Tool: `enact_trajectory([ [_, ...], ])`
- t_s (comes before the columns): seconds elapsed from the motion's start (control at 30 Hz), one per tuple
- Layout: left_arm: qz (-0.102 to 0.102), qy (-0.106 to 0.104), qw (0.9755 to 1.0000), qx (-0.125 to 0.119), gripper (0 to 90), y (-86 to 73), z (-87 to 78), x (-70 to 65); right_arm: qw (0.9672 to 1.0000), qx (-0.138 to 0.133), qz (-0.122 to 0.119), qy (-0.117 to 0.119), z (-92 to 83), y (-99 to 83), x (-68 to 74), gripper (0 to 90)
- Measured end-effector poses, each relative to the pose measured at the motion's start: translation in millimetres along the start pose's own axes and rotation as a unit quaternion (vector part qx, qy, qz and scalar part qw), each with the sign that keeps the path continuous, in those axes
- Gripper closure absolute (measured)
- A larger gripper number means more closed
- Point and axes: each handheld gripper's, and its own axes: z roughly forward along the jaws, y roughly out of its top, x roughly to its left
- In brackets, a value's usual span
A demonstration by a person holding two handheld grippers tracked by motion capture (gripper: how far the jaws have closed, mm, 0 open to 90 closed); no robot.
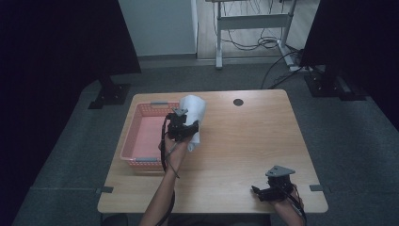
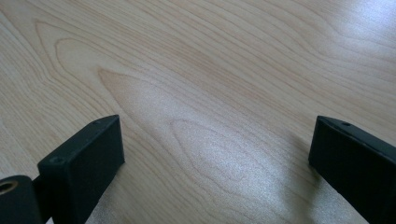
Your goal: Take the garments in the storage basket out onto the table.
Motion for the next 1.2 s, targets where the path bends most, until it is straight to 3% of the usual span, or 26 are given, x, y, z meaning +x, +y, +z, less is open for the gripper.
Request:
enact_trajectory([
  [0.4, -0.004, 0.02, 0.9996, 0.018, 41.2, -24.4, 35.8, -21.5, 1.0, 0.0, -0.001, 0.001, 0.0, 0.0, 0.0, 3.1],
  [0.67, 0.003, 0.027, 0.9988, 0.04, 41.1, -36.1, 53.2, -27.8, 1.0, 0.0, -0.001, 0.001, 0.0, 0.0, 0.1, 3.0],
  [0.93, 0.003, 0.036, 0.998, 0.053, 40.2, -43.6, 61.7, -28.8, 1.0, 0.0, -0.002, 0.002, 0.0, 0.0, 0.1, 3.0],
  [1.2, 0.019, 0.031, 0.997, 0.068, 35.5, -42.4, 63.4, -29.6, 1.0, 0.0, -0.002, 0.002, 0.0, 0.0, 0.1, 3.0],
])
